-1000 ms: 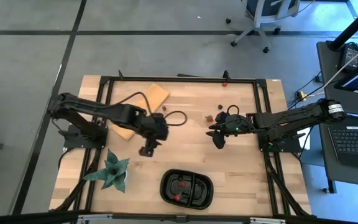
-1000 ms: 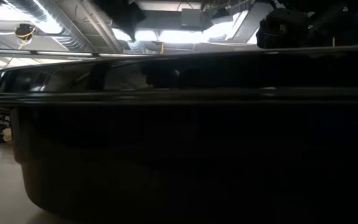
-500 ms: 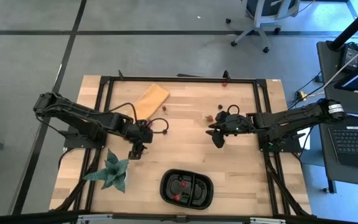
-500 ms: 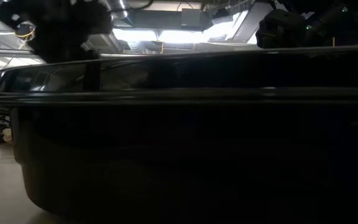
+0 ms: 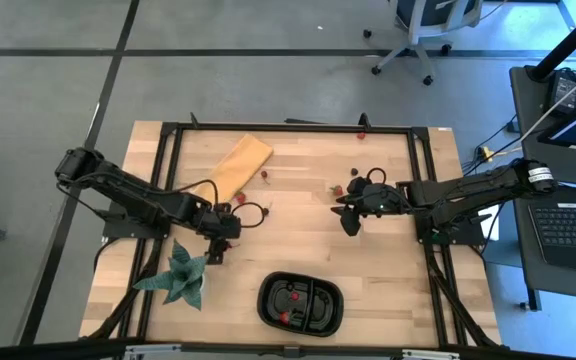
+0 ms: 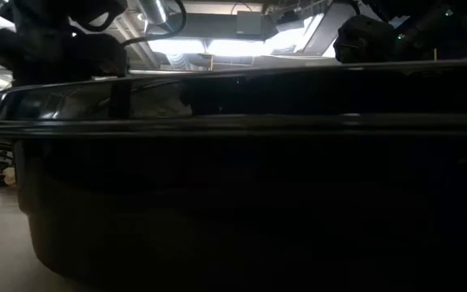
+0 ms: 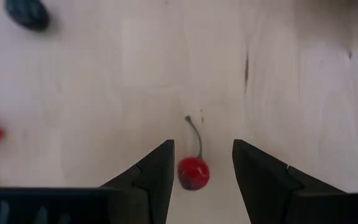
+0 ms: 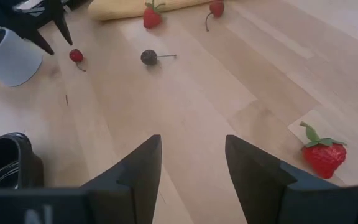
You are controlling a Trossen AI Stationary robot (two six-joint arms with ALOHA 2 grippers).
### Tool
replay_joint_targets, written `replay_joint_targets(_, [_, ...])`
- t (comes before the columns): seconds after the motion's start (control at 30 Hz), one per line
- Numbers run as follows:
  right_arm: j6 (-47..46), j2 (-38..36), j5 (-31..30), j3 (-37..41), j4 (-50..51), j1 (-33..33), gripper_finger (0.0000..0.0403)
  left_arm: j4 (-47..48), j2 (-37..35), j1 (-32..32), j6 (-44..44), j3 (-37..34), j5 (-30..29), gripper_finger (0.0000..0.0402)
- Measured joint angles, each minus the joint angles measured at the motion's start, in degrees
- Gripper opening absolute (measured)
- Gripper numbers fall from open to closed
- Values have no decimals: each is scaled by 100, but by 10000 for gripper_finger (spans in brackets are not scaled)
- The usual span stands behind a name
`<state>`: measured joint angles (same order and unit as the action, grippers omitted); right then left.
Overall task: Pick and placing Produce into tupperware
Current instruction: Put the bottom red cherry into the black container
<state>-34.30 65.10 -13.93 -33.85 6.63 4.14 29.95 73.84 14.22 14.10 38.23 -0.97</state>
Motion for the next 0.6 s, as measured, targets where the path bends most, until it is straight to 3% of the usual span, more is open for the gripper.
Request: replay_joint_targets(0.6, [28, 0, -5, 0, 48, 0, 181, -105, 202, 190, -105, -28, -154, 155])
